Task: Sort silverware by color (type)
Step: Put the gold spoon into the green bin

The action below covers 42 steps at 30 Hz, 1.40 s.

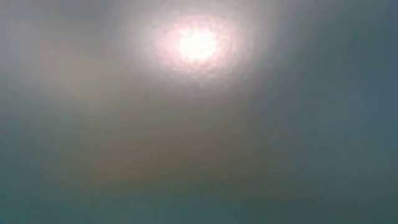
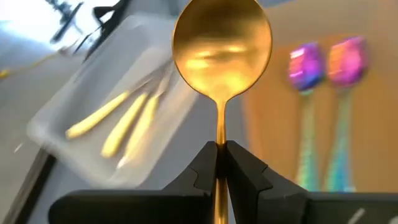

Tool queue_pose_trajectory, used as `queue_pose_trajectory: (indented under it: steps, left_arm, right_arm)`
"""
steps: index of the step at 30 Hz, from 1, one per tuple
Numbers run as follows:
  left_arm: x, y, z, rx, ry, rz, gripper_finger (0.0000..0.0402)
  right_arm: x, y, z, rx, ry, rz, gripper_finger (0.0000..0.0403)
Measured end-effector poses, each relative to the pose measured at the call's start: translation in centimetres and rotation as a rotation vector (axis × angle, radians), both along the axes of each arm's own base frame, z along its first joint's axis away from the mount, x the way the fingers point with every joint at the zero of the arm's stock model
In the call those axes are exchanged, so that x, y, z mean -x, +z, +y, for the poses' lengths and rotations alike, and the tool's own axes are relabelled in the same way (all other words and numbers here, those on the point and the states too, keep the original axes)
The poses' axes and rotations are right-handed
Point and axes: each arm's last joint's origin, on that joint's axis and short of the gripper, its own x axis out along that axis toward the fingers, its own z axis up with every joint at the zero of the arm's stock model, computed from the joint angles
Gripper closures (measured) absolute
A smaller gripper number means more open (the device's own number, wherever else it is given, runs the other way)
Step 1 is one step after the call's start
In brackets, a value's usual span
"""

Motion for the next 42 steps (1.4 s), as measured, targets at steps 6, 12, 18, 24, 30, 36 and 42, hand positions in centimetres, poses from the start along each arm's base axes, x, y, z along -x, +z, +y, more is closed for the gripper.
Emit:
queue_pose_trajectory:
  steps: [6,12,18,24,30,36,42]
  left_arm:
    - [-1.5,-0.6,-3.3,0.023,-0.099,-0.036,0.0382]
    - [-3.2,-1.6,-6.5,0.036,-0.176,-0.073,0.0382]
    - [-5.0,-0.7,-10.2,0.055,-0.174,-0.114,0.0382]
    - [-7.3,-0.8,-14.9,0.061,-0.213,-0.109,0.0382]
    - [-10.3,-0.9,-20.1,0.068,-0.286,-0.108,0.0382]
    - [-13.0,-0.9,-24.4,0.079,-0.340,-0.131,0.0382]
    - [-15.6,-2.1,-26.6,0.097,-0.332,-0.132,0.0382]
  right_arm:
    - [-0.2,0.7,2.0,0.082,0.036,-0.014,0.0150]
    - [0.0,1.2,4.5,0.112,0.120,0.006,0.0150]
    - [0.9,1.0,7.3,0.143,0.163,0.044,0.0150]
    - [2.1,0.8,10.3,0.136,0.209,0.051,0.0150]
    - [3.8,1.0,13.7,0.118,0.282,0.029,0.0150]
    - [6.3,1.8,16.5,0.051,0.339,-0.015,0.0150]
    - [8.7,2.6,18.8,-0.046,0.411,-0.065,0.0150]
